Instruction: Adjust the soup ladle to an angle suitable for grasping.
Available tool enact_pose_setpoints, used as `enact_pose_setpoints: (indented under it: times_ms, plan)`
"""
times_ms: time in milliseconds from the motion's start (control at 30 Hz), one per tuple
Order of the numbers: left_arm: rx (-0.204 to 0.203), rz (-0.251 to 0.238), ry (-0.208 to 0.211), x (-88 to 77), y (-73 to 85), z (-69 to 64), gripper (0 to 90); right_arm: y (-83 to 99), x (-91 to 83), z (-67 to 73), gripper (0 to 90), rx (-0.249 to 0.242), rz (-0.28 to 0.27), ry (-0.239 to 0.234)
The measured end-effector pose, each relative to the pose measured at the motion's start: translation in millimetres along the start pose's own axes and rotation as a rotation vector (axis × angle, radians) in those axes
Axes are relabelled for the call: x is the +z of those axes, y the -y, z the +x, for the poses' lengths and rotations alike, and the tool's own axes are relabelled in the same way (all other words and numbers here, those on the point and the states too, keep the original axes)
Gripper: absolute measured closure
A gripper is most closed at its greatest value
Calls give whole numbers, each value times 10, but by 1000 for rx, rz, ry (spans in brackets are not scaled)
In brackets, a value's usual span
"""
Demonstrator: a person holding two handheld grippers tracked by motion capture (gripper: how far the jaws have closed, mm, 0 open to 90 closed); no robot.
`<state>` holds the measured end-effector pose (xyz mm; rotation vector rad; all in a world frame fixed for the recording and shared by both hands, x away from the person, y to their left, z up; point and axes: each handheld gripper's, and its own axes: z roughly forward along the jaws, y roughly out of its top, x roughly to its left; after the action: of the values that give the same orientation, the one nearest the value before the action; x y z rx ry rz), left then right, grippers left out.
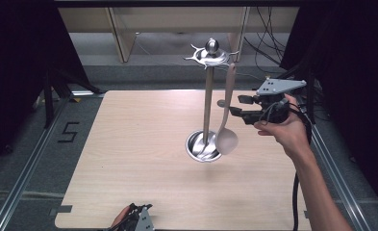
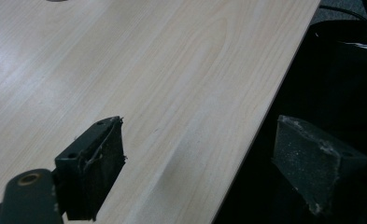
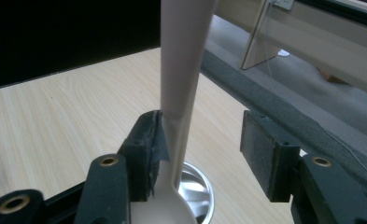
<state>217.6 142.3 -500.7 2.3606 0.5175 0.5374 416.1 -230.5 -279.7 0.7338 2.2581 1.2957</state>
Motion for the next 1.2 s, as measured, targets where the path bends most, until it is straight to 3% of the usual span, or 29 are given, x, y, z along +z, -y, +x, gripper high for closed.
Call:
enact_pose_setpoints:
  times_ms: [67,233,367,467,533,667,733,767,900,967,1067,1133,1200]
  plan:
    - [-1,1,1,1,-1,0,158,32,-35,-7,471,-25,-2,7]
    - [-2,1,0,3,0,-2,158,140,-111,53,435,-29,-11,29]
    - [-4,0,-5,6,0,-5,158,249,-160,133,405,-39,-12,85]
    - [-3,-1,-9,5,-1,-6,158,336,-177,192,389,-45,15,74]
    - [-3,-1,-9,5,-1,-5,158,401,-192,228,374,-46,4,97]
    - [-5,-1,-10,5,1,-4,158,511,-220,280,364,-12,-6,87]
    - [-6,-2,-11,2,0,-3,158,560,-221,293,363,-24,-22,90]
    - [-5,-2,-12,3,0,-3,158,590,-228,317,361,-4,-1,75]
    - [-5,-3,-11,2,0,-5,158,673,-220,342,358,-1,-5,71]
    - [-10,-7,4,12,1,-6,158,711,-213,369,353,4,-6,79]
    - [-7,-7,-20,1,0,-1,158,763,-206,388,345,-1,-9,84]
    - [-16,-12,-16,-2,0,-2,158,809,-191,415,340,20,-18,84]
    - [-14,-10,-15,-2,-1,1,158,861,-159,426,335,10,-31,96]
